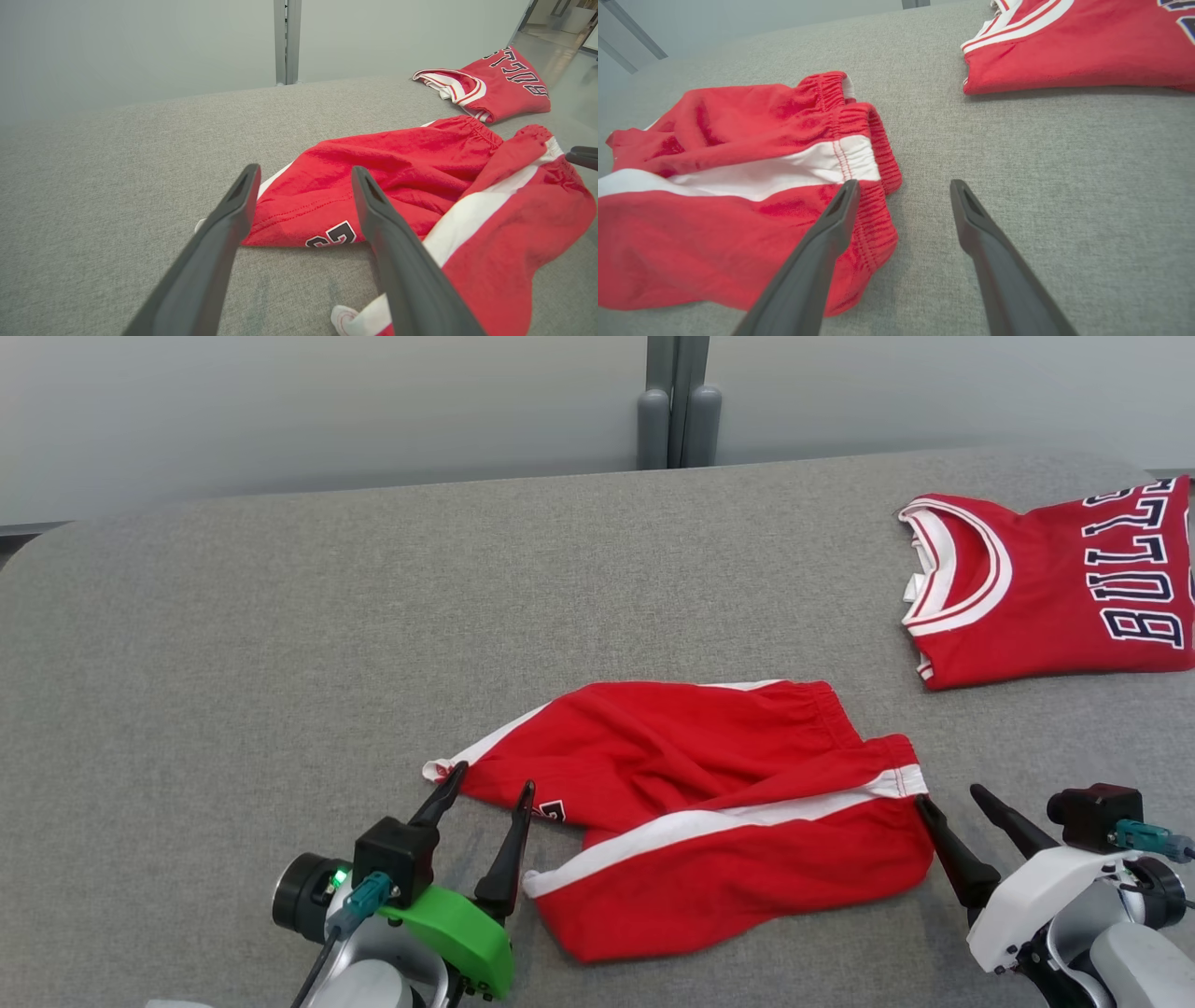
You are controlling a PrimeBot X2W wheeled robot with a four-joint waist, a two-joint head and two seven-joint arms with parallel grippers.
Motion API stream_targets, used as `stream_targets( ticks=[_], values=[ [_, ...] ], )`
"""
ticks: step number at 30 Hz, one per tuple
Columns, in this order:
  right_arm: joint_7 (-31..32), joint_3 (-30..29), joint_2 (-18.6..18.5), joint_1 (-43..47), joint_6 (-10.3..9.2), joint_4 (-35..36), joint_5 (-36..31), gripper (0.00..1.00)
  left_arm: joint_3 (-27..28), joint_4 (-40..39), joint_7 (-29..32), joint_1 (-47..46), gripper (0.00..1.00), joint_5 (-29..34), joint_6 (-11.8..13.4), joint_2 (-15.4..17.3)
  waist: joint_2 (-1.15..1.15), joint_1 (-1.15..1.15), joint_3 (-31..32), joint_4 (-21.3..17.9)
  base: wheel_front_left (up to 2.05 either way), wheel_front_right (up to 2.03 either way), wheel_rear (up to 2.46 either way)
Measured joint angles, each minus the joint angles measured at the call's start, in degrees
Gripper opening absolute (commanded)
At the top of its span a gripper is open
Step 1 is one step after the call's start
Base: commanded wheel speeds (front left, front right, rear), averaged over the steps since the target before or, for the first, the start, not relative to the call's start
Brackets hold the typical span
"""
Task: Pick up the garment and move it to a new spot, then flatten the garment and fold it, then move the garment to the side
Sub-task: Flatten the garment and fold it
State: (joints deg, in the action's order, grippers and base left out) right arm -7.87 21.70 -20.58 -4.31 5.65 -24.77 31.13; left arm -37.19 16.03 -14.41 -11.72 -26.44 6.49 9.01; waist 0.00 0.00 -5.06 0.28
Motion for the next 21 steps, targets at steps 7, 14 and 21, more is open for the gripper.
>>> stream_targets(
  ticks=[7,14,21],
  values=[
    [0.44,0.63,-0.29,-0.31,0.88,1.94,0.77,1.00,-0.51,0.08,0.00,0.01,1.00,0.34,-0.47,-0.04,0.00,0.00,0.09,0.42,0.00,0.00,0.00],
    [2.56,3.18,-1.49,-2.63,0.91,3.11,0.69,1.00,-0.43,0.23,0.00,0.02,1.00,0.42,-0.52,-0.08,0.00,0.00,-0.08,1.33,0.00,0.00,0.00],
    [5.55,4.68,-3.14,-3.60,1.40,1.97,0.89,1.00,-0.90,0.32,0.00,0.01,1.00,0.51,-0.99,-0.15,0.00,0.00,-0.34,2.13,0.00,0.00,0.00]
  ],
)
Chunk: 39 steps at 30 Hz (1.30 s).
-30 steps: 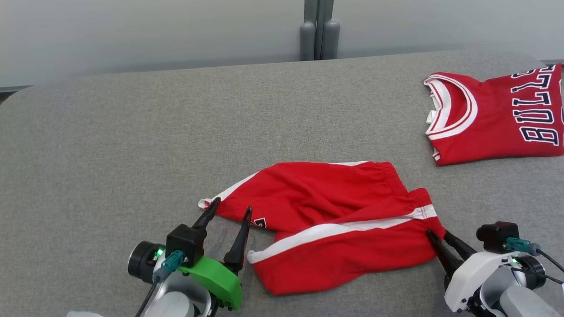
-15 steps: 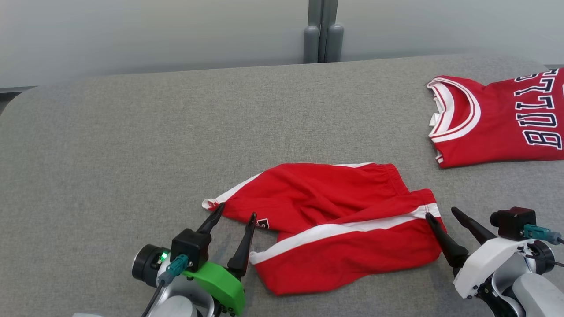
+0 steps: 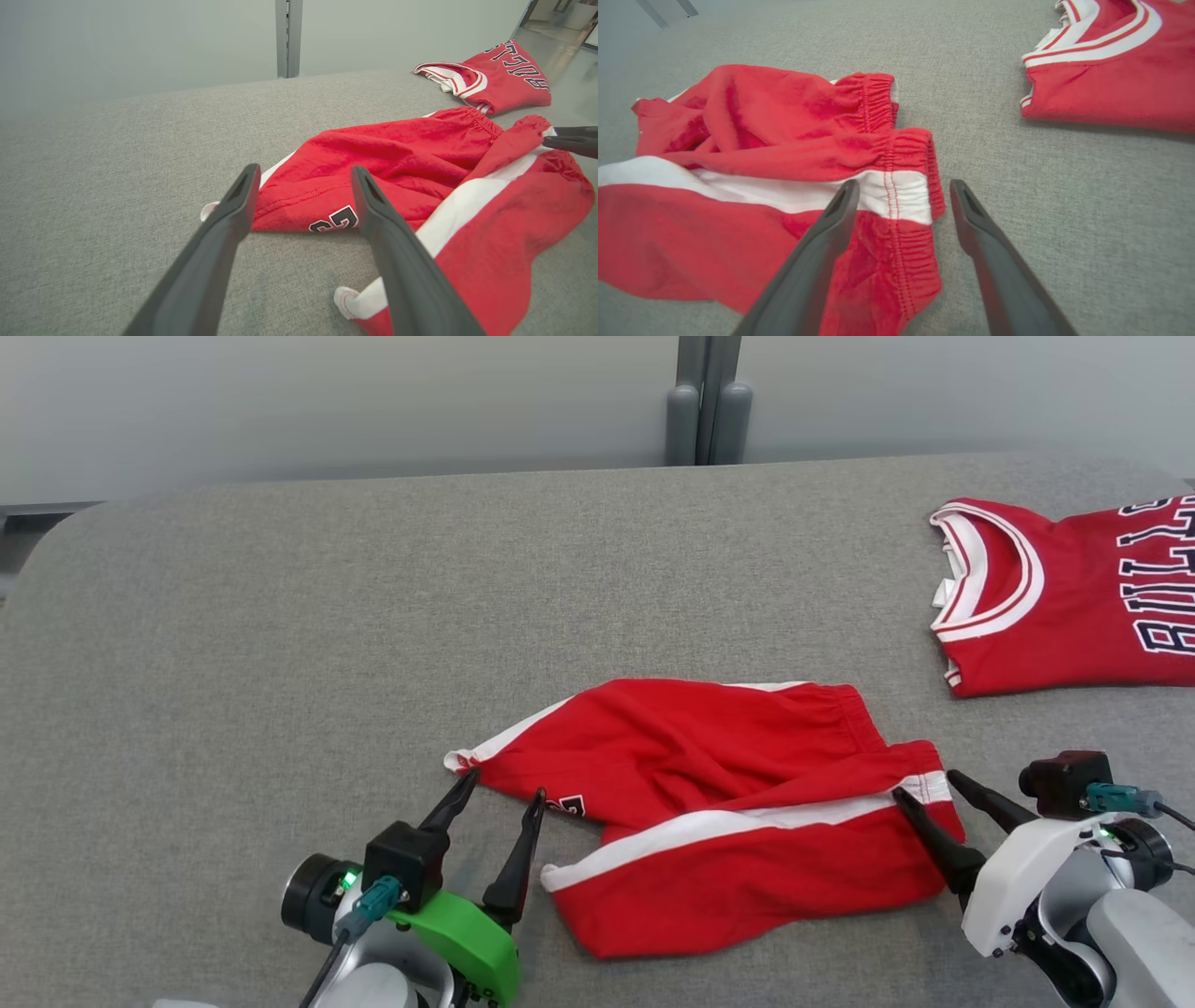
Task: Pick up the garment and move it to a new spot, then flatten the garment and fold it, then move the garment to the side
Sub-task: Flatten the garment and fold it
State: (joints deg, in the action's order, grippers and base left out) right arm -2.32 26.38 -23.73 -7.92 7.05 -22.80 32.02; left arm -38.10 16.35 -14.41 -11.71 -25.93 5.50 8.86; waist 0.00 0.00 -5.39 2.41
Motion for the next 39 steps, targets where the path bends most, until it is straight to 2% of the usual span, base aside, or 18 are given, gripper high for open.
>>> stream_targets(
  ticks=[2,3,4,6,7,11,13,15,19,25,30,36,39],
  values=[
    [0.46,0.64,-0.12,-0.11,0.01,0.01,0.03,0.97,0.30,0.01,0.00,0.01,1.00,0.00,0.00,0.02,0.00,0.00,-0.09,0.30,0.00,0.00,0.00],
    [0.73,0.96,-0.04,-0.18,0.01,0.04,0.23,0.88,0.47,0.02,0.00,0.01,1.00,0.00,0.00,0.05,0.00,0.00,-0.14,0.38,0.00,0.00,0.00],
    [0.90,1.33,-0.07,-0.25,0.01,0.10,0.30,0.88,0.59,0.03,0.00,0.01,1.00,-0.01,0.00,0.05,0.00,0.00,-0.18,0.44,0.00,0.00,0.00],
    [1.45,2.09,-0.09,-0.47,0.01,0.19,0.35,0.60,0.69,0.05,0.00,0.01,1.00,0.00,0.00,0.04,0.00,0.00,-0.24,0.51,0.00,0.00,0.00],
    [1.45,2.41,-0.11,-0.60,0.01,0.26,0.35,0.50,0.73,0.08,0.00,0.01,1.00,-0.01,0.00,0.05,0.00,0.00,-0.28,0.53,0.00,0.00,0.00],
    [1.70,3.49,-0.44,-1.36,0.01,1.14,0.41,0.38,0.87,0.08,0.00,0.01,1.00,-0.01,0.00,0.05,0.00,0.00,-0.43,0.50,0.00,0.00,0.00],
    [1.70,4.12,-0.74,-1.63,0.01,1.82,0.79,0.24,0.93,0.08,0.00,0.01,1.00,0.00,0.00,0.05,0.00,0.00,-0.50,0.43,0.00,0.00,0.00],
    [1.69,4.64,-1.13,-2.01,0.01,2.35,0.86,0.00,0.96,0.08,0.00,0.01,1.00,-0.01,0.00,0.05,0.00,0.00,-0.57,0.35,0.00,0.00,0.00],
    [1.23,5.03,-1.64,-2.22,0.01,3.37,1.97,0.00,1.09,0.10,0.00,0.01,1.00,0.00,0.00,0.05,0.00,0.00,-0.63,0.13,0.00,0.00,0.00],
    [-0.86,2.47,-2.45,-2.18,0.02,4.16,4.01,0.00,2.02,0.37,0.00,0.17,1.00,-1.01,-0.02,-0.22,0.00,0.00,-0.65,-0.20,0.00,0.00,0.00],
    [-1.77,1.78,-3.69,-1.51,0.02,4.20,5.45,0.00,3.18,0.78,1.91,4.14,1.00,-8.28,-2.30,-2.40,0.00,0.00,-0.68,-0.49,0.00,0.00,0.00],
    [-2.45,3.98,-3.96,0.04,0.02,4.43,5.39,0.00,3.50,1.19,7.19,8.00,1.00,-16.21,-5.61,-2.93,0.00,0.00,-0.78,-0.83,0.00,0.00,0.00],
    [-2.46,5.45,-5.32,0.27,0.08,4.33,4.13,0.00,4.36,0.52,7.94,8.29,1.00,-17.34,-6.02,-3.03,0.00,0.00,-0.82,-0.83,0.00,0.00,0.00]
  ],
)
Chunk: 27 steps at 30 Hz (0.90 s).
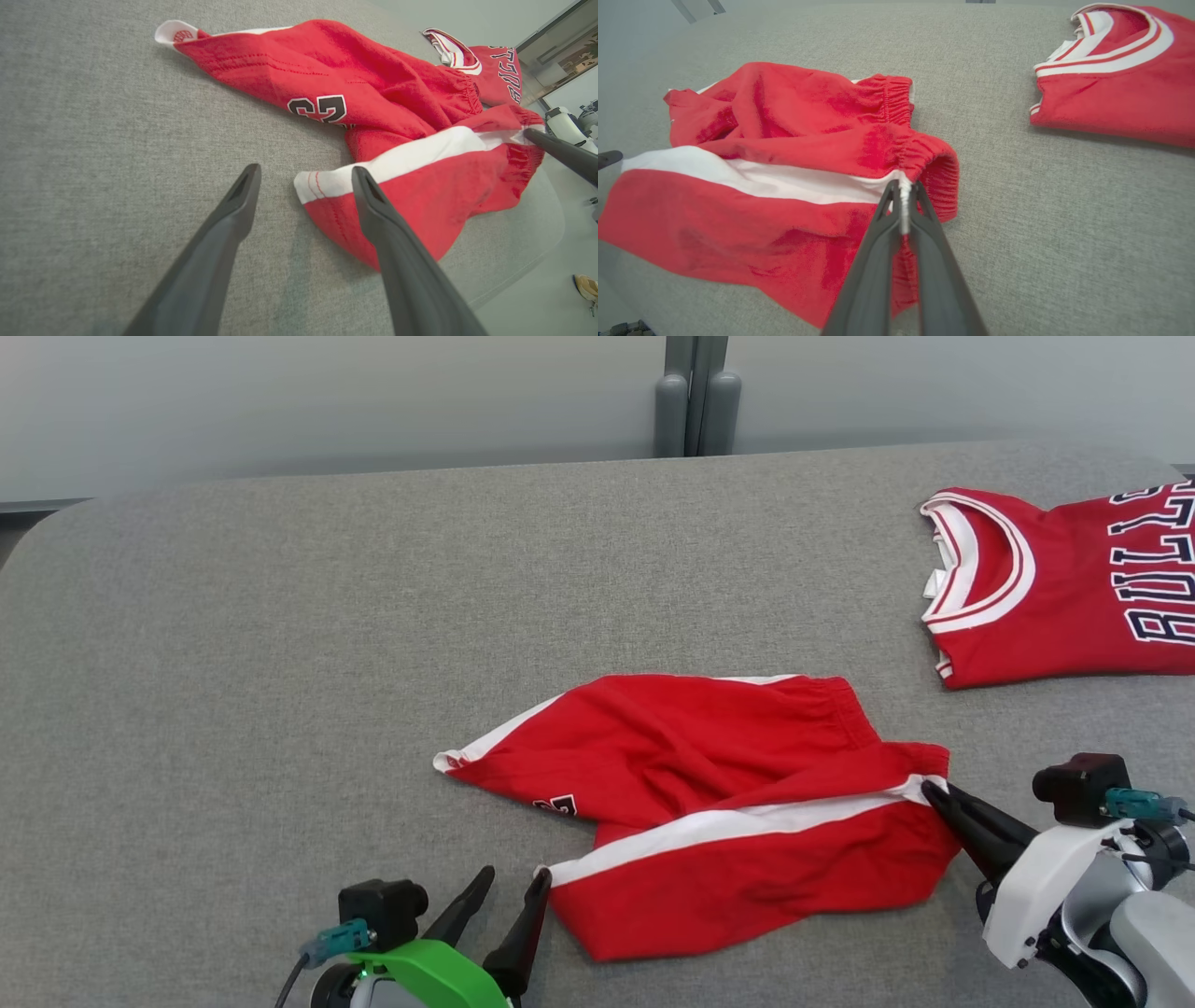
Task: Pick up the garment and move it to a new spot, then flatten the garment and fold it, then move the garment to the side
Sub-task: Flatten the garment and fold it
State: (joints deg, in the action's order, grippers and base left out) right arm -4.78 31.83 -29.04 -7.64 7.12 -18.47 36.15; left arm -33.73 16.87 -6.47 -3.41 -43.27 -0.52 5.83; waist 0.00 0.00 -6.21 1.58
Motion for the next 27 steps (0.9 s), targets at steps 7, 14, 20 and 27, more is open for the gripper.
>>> stream_targets(
  ticks=[7,14,20,27],
  values=[
    [0.07,1.30,-2.85,2.08,0.00,-2.46,-1.82,0.00,0.58,-1.63,1.60,-0.05,1.00,-1.19,-0.49,0.18,0.00,0.00,-0.09,0.15,0.00,0.00,0.00],
    [1.55,3.45,-5.59,2.72,0.01,-4.66,-5.20,0.00,0.64,-2.93,2.91,-0.10,1.00,-2.04,-0.99,0.42,0.00,0.00,-0.18,0.02,0.00,0.00,0.00],
    [1.52,3.65,-5.21,3.46,0.01,-5.39,-5.19,0.00,-0.54,-3.88,5.32,-0.13,1.00,-2.47,-1.98,0.51,0.00,0.00,-0.19,-0.31,0.00,0.00,0.00],
    [1.29,3.96,-4.57,3.46,0.01,-5.90,-4.85,0.00,-3.48,-3.53,8.53,-1.38,1.00,-2.02,-3.03,0.62,0.00,0.00,0.01,-0.55,0.00,0.00,0.00]
  ],
)
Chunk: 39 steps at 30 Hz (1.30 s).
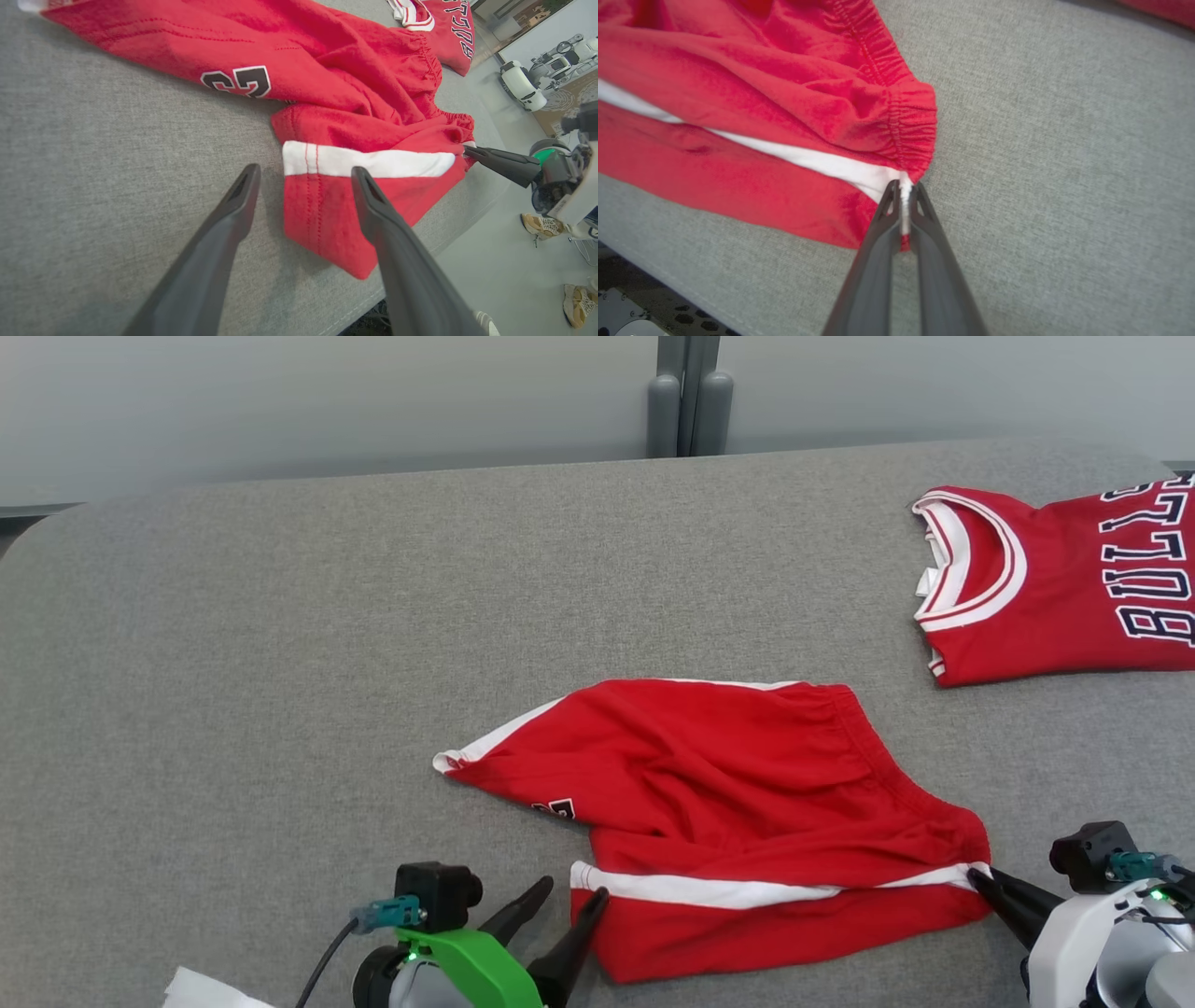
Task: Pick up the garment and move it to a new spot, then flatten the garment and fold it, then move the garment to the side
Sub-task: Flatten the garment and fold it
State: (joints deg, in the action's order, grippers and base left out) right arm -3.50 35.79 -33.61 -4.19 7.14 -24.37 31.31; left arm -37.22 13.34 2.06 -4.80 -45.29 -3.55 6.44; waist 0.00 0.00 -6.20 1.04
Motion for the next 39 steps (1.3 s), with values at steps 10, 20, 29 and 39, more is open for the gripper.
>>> stream_targets(
  ticks=[10,20,29,39],
  values=[
    [-0.49,0.97,1.00,-0.04,-0.01,-0.25,0.00,0.00,-0.38,2.42,3.89,-1.99,1.00,-1.35,-0.54,-0.26,0.00,0.00,0.37,-0.77,0.00,0.00,0.00],
    [-0.99,1.81,1.34,-0.12,0.00,-0.75,0.01,0.00,0.78,4.59,5.49,-2.93,1.00,-6.67,-0.98,-2.00,0.00,0.00,0.60,-1.59,0.00,0.00,0.00],
    [-1.10,2.38,1.34,-0.64,0.00,-1.33,0.04,0.00,0.01,5.28,6.02,-4.96,0.25,-6.71,-1.04,-2.15,0.00,0.00,0.65,-1.82,0.00,0.00,0.00],
    [-1.53,2.97,1.33,-1.11,0.00,-1.91,0.49,0.00,-1.36,6.59,8.12,-4.96,0.40,-6.38,-1.05,-2.09,0.00,0.00,0.57,-1.73,0.00,0.00,0.00]
  ],
)
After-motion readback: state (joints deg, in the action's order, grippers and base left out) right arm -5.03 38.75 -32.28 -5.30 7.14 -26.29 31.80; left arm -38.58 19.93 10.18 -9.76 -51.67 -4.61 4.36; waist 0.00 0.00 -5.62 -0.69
